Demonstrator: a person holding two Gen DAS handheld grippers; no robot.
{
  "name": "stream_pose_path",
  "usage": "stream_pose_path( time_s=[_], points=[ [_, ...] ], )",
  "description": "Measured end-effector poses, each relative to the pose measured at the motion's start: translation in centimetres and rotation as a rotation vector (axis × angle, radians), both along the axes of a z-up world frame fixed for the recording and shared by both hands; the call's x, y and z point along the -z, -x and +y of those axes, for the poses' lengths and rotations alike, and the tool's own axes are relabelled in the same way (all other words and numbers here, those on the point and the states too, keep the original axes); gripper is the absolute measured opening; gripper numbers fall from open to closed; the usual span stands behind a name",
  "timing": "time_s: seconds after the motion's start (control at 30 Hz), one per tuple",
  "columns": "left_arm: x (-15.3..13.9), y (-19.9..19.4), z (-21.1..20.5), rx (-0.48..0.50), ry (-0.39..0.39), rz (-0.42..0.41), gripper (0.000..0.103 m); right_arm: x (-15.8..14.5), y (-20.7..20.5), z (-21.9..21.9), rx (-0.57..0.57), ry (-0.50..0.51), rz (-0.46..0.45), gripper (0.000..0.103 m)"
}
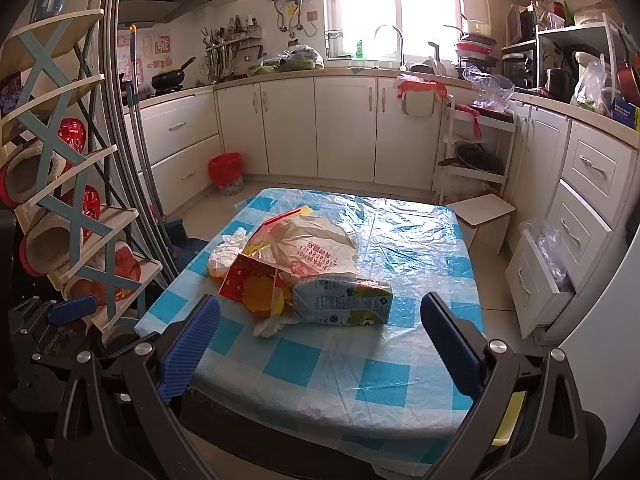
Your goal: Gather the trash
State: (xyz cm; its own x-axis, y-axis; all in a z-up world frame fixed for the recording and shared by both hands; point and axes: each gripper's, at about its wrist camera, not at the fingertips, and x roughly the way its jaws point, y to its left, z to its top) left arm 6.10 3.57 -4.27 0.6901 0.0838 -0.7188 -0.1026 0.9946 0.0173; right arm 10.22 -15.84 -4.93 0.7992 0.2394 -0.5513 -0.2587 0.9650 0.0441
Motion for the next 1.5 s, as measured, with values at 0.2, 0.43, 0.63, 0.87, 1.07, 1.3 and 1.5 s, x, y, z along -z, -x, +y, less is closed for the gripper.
stream_pose_path(
  time_s=[0.2,0.43,0.63,0.87,1.07,1.3,1.5],
  points=[
    [0.2,-0.4,-0.3,0.007,-0.001,0.006,0.095,-0.1,-0.4,-0.5,0.016,-0.006,-0.005,0.097],
    [0.4,-0.8,-0.3,0.006,-0.001,0.012,0.095,0.0,-1.1,-0.6,0.023,-0.011,-0.007,0.097],
    [0.7,-1.3,-0.1,0.010,0.002,0.018,0.095,0.1,-1.8,-0.7,0.021,-0.004,-0.009,0.097],
    [1.0,-2.5,1.0,0.000,0.024,0.013,0.095,0.6,-3.3,-1.2,0.022,0.007,-0.015,0.097],
    [0.5,-4.0,1.8,-0.002,0.015,-0.021,0.095,0.8,-4.8,-1.5,0.012,0.010,-0.027,0.096],
    [0.5,-6.5,1.8,0.016,0.010,-0.038,0.095,1.3,-6.6,-1.6,-0.010,0.022,-0.041,0.096],
    [0.4,-8.5,1.1,0.071,0.000,-0.057,0.095,2.4,-8.8,-1.2,-0.058,0.065,-0.048,0.096]
  ],
)
